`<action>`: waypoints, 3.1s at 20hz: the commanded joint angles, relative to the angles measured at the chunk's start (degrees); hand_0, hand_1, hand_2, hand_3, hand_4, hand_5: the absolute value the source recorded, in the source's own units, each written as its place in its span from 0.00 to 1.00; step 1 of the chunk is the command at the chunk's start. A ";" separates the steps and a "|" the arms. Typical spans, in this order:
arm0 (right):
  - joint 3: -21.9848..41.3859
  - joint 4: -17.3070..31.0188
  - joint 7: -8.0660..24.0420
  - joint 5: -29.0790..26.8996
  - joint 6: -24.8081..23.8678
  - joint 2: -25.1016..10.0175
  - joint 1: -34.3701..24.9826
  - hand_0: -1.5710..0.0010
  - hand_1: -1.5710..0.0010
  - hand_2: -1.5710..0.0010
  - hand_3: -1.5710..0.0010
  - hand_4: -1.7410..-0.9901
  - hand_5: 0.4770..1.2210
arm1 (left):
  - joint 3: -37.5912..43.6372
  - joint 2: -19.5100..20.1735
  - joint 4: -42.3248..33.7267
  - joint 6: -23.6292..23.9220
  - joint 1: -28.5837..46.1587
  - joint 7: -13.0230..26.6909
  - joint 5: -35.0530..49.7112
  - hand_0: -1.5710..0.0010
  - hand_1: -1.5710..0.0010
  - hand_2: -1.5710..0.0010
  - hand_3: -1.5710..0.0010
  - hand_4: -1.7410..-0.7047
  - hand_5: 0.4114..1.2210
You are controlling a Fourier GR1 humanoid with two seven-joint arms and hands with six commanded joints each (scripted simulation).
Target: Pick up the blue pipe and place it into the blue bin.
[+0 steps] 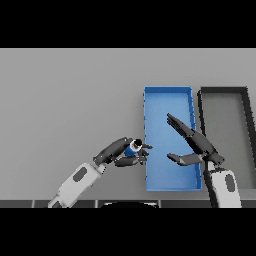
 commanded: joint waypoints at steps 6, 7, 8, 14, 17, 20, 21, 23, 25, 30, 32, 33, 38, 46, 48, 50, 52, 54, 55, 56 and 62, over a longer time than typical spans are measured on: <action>4.76 -5.14 7.40 -6.32 3.31 -3.02 -8.32 1.00 1.00 1.00 1.00 0.59 0.06 | 0.24 0.70 0.22 0.25 0.54 -0.15 -1.03 0.00 0.00 0.00 0.09 0.01 1.00; 6.03 -4.97 8.40 -6.53 4.06 -2.74 -9.71 1.00 1.00 1.00 1.00 0.59 0.07 | 0.11 0.40 0.20 0.37 0.27 -0.04 -1.23 0.00 0.00 0.00 0.09 0.01 1.00; 7.23 -4.84 9.37 -6.49 4.40 -2.16 -11.52 1.00 1.00 1.00 1.00 0.59 0.07 | 0.48 0.32 0.12 0.30 -0.40 0.32 -0.91 0.00 0.00 0.00 0.09 0.01 1.00; 11.87 -1.87 11.76 -5.55 7.10 0.97 -19.59 1.00 1.00 1.00 1.00 0.64 0.07 | 1.06 0.19 1.84 -1.87 -0.54 -2.33 0.25 0.00 0.00 0.00 0.07 0.01 1.00; 13.41 0.84 12.97 -4.35 7.41 3.39 -22.28 1.00 1.00 1.00 1.00 0.68 0.07 | 1.29 0.24 2.16 -2.80 -0.83 -1.38 1.08 0.00 0.00 0.00 0.04 0.01 1.00; 14.44 3.66 14.81 -4.05 7.32 5.57 -25.26 1.00 1.00 1.00 1.00 0.69 0.05 | 0.99 0.20 1.12 -2.99 -0.29 -0.91 1.56 0.00 0.00 0.00 0.04 0.01 1.00; 14.50 4.66 15.15 -3.98 7.29 6.23 -26.26 1.00 1.00 0.99 1.00 0.69 0.05 | 1.07 0.22 1.73 -2.95 -0.63 -0.79 1.15 0.00 0.00 0.00 0.04 0.01 1.00; 14.78 6.20 15.05 -4.02 8.28 6.89 -27.40 1.00 0.99 0.97 1.00 0.68 0.05 | 1.06 0.41 1.30 -3.59 -0.45 -0.53 1.85 0.00 0.00 0.00 0.08 0.02 1.00; 14.93 8.24 15.25 -4.39 9.22 7.77 -29.59 0.97 0.95 0.93 0.97 0.63 0.06 | 1.30 0.61 1.86 -4.77 -0.22 -1.32 2.78 0.00 0.00 0.00 0.11 0.02 1.00; 16.74 8.86 16.71 -5.79 11.05 9.26 -30.94 0.44 0.44 0.44 0.55 0.32 0.13 | 0.22 2.53 1.18 -2.03 -2.29 -1.12 -4.36 0.43 0.45 0.46 0.58 0.10 1.00; 17.17 8.73 18.29 -8.38 10.31 9.76 -30.16 0.28 0.28 0.28 0.38 0.30 0.23 | 0.54 0.93 0.38 -2.10 -0.34 -2.82 -1.27 0.28 0.29 0.30 0.63 0.06 0.97; 17.01 8.77 18.40 -8.89 9.72 9.88 -29.89 0.23 0.22 0.22 0.30 0.33 0.31 | 0.96 0.38 0.43 -2.04 -0.28 -2.35 -0.11 0.22 0.23 0.24 0.67 0.05 0.98; 16.70 8.32 13.93 -2.58 9.49 11.72 -28.88 0.07 0.07 0.07 0.10 0.38 0.77 | 1.50 0.43 0.54 -1.98 -0.98 -1.78 0.41 0.07 0.08 0.08 0.62 0.02 0.99; 14.06 5.71 19.16 -2.38 13.59 16.42 -26.76 0.01 0.01 0.01 0.02 0.35 0.96 | -0.69 3.08 1.87 -3.71 -2.72 -5.66 -0.46 0.38 0.49 0.48 0.79 0.38 1.00; 13.77 4.61 19.97 -2.00 14.50 17.79 -25.22 0.01 0.01 0.01 0.01 0.35 0.98 | -0.88 3.62 1.68 -5.58 -2.98 -4.15 -0.77 0.60 0.67 0.67 0.86 0.54 0.99; 12.54 4.52 20.95 -1.78 15.64 18.72 -25.01 0.01 0.01 0.01 0.01 0.34 0.98 | -0.63 3.81 2.47 -6.20 -3.63 -3.39 -1.76 0.74 0.79 0.79 0.91 0.67 0.87; 11.72 4.70 21.16 -1.84 16.17 20.41 -24.83 0.00 0.00 0.00 0.00 0.34 0.99 | -0.34 4.18 3.42 -5.37 -4.12 -3.88 -3.09 0.84 0.87 0.86 0.94 0.76 0.68; 11.16 4.11 20.24 -2.49 16.34 21.03 -24.54 0.00 0.00 0.00 0.00 0.34 0.99 | -0.55 4.58 3.70 -4.64 -3.55 -2.29 -3.80 0.90 0.91 0.91 0.96 0.83 0.53; 10.63 4.67 19.75 -1.77 16.56 21.09 -24.73 0.00 0.00 0.00 0.00 0.34 0.99 | -0.68 4.37 3.43 -4.11 -3.81 -0.46 -4.20 0.92 0.93 0.93 0.97 0.86 0.47; 10.71 4.26 20.39 -1.67 16.43 21.46 -24.58 0.00 0.00 0.00 0.00 0.34 1.00 | -0.84 4.06 3.56 -3.82 -4.12 -0.28 -4.67 0.93 0.95 0.94 0.98 0.87 0.42; 9.34 4.97 18.79 -0.14 16.78 22.78 -24.79 0.00 0.00 0.00 0.00 0.33 1.00 | 0.51 3.74 3.07 -2.65 -2.17 2.59 -2.10 0.98 0.99 0.99 0.99 0.85 0.25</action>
